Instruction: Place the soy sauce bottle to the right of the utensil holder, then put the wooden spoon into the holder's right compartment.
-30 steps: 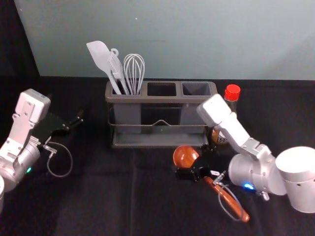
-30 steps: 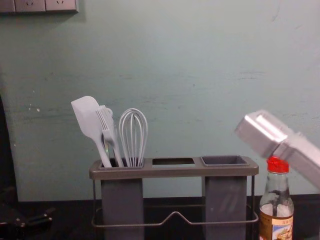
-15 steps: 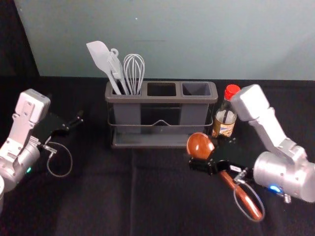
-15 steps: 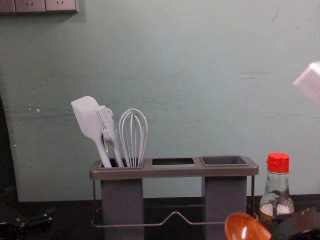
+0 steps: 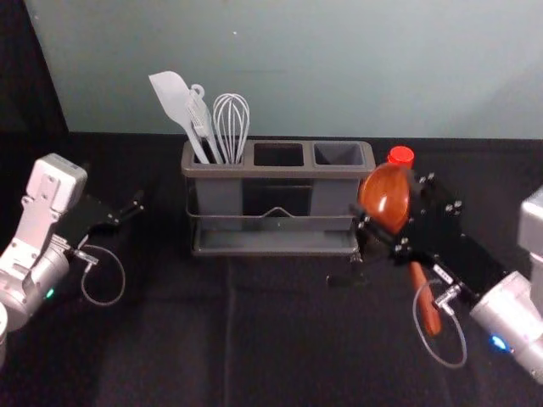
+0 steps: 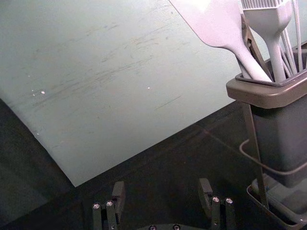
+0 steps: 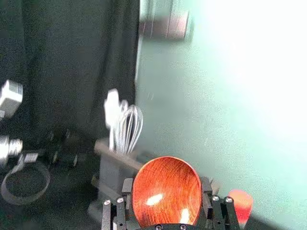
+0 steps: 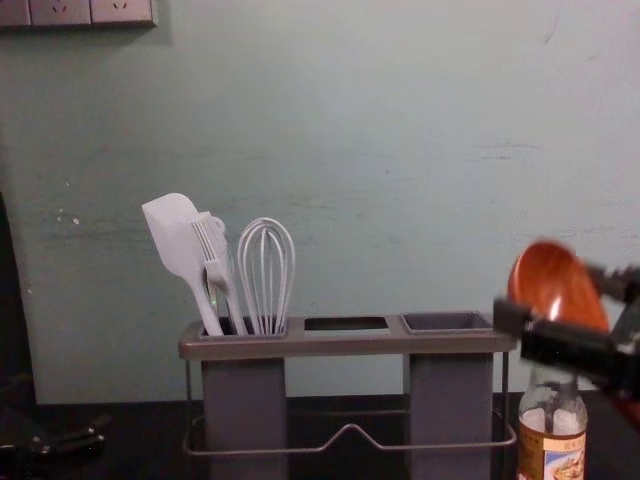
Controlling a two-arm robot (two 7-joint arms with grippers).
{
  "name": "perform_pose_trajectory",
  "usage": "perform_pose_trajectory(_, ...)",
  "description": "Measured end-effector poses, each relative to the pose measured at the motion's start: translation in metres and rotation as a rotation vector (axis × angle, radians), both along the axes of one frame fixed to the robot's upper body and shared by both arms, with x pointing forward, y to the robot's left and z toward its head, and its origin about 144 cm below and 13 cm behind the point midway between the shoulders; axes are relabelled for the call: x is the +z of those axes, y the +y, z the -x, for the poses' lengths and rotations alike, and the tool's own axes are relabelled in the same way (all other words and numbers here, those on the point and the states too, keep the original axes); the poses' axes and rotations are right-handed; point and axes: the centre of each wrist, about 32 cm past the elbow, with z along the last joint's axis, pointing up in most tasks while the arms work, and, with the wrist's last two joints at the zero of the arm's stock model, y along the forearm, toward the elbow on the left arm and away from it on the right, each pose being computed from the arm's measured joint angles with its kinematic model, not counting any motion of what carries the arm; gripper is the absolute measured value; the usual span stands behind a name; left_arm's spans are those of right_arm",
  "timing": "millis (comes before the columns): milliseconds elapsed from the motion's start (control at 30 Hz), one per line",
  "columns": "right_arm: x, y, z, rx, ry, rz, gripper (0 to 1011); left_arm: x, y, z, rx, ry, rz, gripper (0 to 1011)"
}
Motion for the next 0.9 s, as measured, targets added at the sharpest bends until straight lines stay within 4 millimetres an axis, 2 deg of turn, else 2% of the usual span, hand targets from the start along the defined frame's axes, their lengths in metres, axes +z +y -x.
perform_pose_trajectory(167, -0.019, 0.005, 0.005, -0.036, -0.159, -0.07, 838, 0.0, 0.0, 0.0, 0.0, 0.0, 0.0, 1005)
perform_pose_trajectory(267, -0.025, 0.007, 0.006, -0.046, -0.186, -0.085, 838, 0.0, 0.0, 0.0, 0.0, 0.0, 0.0, 1005)
perform_pose_trajectory(900, -0.027, 0.007, 0.006, -0.048, -0.192, -0.088, 838, 0.0, 0.0, 0.0, 0.0, 0.0, 0.0, 1005)
